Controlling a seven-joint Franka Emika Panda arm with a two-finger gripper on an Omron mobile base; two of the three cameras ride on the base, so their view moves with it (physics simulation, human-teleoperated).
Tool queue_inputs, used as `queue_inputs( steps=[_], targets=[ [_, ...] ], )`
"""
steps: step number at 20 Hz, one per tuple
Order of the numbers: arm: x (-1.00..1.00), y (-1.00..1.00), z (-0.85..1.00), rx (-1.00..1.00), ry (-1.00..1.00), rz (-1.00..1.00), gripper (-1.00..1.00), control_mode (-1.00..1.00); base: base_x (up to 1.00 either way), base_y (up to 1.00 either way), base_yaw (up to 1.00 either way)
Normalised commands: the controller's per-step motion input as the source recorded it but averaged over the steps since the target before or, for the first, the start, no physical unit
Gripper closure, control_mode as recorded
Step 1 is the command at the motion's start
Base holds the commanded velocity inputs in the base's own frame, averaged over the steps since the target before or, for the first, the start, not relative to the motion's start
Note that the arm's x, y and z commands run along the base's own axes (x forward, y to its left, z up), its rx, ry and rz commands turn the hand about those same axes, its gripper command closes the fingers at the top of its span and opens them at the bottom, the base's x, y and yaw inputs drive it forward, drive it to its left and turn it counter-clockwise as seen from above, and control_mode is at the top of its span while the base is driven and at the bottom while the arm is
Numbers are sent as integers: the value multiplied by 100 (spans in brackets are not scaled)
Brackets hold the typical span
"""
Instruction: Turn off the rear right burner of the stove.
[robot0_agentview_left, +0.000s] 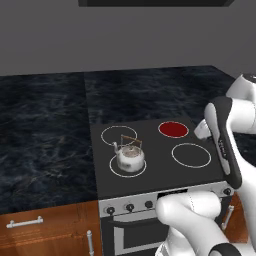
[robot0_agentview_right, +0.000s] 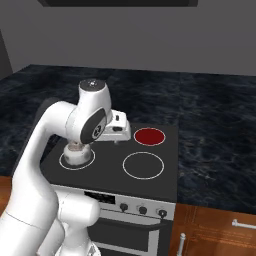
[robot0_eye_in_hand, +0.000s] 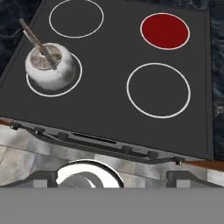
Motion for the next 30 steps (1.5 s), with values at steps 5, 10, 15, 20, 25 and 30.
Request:
queue_inputs(
  steps=[5,10,15,20,25,30],
  targets=[
    [-25,-58,-15,-7,0,21,-100,-100,0,0,0],
    [-20,-55,-18,-7,0,20,-100,-100,0,0,0],
    [-23,-52,-18,-7,-5,21,-100,-100,0,0,0],
    [-14,-41,-20,-8,-4,21,-100,-100,0,0,0],
    [-9,-31,-29,-11,-13,23,-100,-100,0,0,0],
    [-8,-19,-37,-13,-26,25,-100,-100,0,0,0]
  ],
)
